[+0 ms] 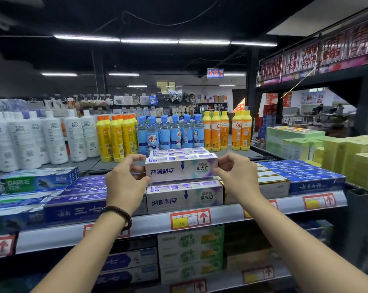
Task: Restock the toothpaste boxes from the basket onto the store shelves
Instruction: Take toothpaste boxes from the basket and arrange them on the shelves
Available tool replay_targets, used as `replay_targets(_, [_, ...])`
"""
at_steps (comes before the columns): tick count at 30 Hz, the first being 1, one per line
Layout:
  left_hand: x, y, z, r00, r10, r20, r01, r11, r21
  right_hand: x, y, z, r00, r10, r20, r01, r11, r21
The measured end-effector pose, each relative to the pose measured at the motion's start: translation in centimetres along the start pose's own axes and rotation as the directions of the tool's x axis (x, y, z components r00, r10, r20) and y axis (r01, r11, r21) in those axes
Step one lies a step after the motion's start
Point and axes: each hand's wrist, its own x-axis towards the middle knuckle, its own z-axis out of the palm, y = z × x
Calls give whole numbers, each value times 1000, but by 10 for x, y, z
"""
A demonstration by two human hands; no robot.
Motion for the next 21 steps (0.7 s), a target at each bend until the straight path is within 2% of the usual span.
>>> replay_targets(4, [3,-3,2,999,30,14,-31,999,27,3,4,2,1000,15,15,-14,999,-44])
replay_targets(21, [7,-10,6,994,-6,106,9,1000,-26,-1,9,5,999,12,37,-9,996,-87])
